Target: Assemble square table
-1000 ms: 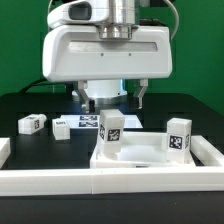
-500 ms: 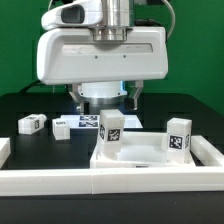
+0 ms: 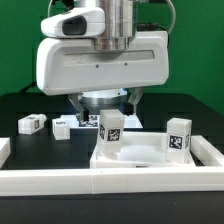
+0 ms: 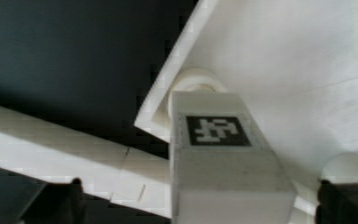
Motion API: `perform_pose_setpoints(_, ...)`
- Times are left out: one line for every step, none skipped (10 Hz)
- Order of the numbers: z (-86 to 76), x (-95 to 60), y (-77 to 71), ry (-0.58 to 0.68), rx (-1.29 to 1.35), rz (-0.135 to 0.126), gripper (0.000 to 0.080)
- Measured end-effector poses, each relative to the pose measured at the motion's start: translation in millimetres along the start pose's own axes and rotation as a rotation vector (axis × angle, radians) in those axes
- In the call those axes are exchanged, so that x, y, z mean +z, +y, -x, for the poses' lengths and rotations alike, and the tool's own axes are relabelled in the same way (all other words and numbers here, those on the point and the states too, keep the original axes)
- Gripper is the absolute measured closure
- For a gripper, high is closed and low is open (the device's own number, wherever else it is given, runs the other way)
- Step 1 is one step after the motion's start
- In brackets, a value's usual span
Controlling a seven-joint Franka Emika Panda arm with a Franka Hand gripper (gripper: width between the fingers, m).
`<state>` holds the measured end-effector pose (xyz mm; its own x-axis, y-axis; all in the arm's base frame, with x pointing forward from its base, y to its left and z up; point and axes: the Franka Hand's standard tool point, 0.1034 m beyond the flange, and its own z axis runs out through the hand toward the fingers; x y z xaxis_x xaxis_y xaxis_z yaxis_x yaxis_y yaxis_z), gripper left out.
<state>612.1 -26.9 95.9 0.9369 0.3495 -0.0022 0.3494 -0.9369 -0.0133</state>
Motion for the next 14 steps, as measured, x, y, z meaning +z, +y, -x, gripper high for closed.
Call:
perform_pose_setpoints(-0.8, 1.1, -2.3, -0.001, -0.006, -0.001, 0.0150)
perform_pose_setpoints(-0.5, 3.1, -1.6, 0.000, -0.008, 0.000, 0.0150)
perform_pose_setpoints(0.2, 4.1, -0.6, -0.001, -0.014, 0.000, 0.0150)
perform_pose_setpoints(0.6, 5.3, 0.7, 0.001, -0.030, 0.001, 0.0171)
perform_pose_setpoints(0.2, 6.4, 1.2, 0.006, -0.041, 0.004, 0.0171)
perform_pose_setpoints(-0.4, 6.3, 1.0, 0.009, -0.041, 0.005, 0.0339)
perform_pose_setpoints(-0.4, 6.4, 0.9, 0.009, -0.041, 0.005, 0.0513)
perform_pose_setpoints(-0.3, 6.6, 0.8, 0.009, -0.041, 0.005, 0.0509)
perform_pose_setpoints(-0.4, 6.6, 0.7, 0.009, -0.033, 0.004, 0.0509)
perform_pose_setpoints(-0.4, 6.6, 0.7, 0.009, -0.016, 0.004, 0.0509)
perform_pose_setpoints(-0.4, 6.7, 0.6, 0.009, -0.018, 0.004, 0.0509)
perform_pose_setpoints(-0.6, 6.7, 0.1, 0.010, 0.040, 0.002, 0.0509)
perform_pose_setpoints(-1.0, 7.1, -0.6, 0.016, 0.145, 0.000, 0.0509)
perform_pose_setpoints(-1.2, 7.0, -1.7, 0.033, 0.269, -0.001, 0.0509)
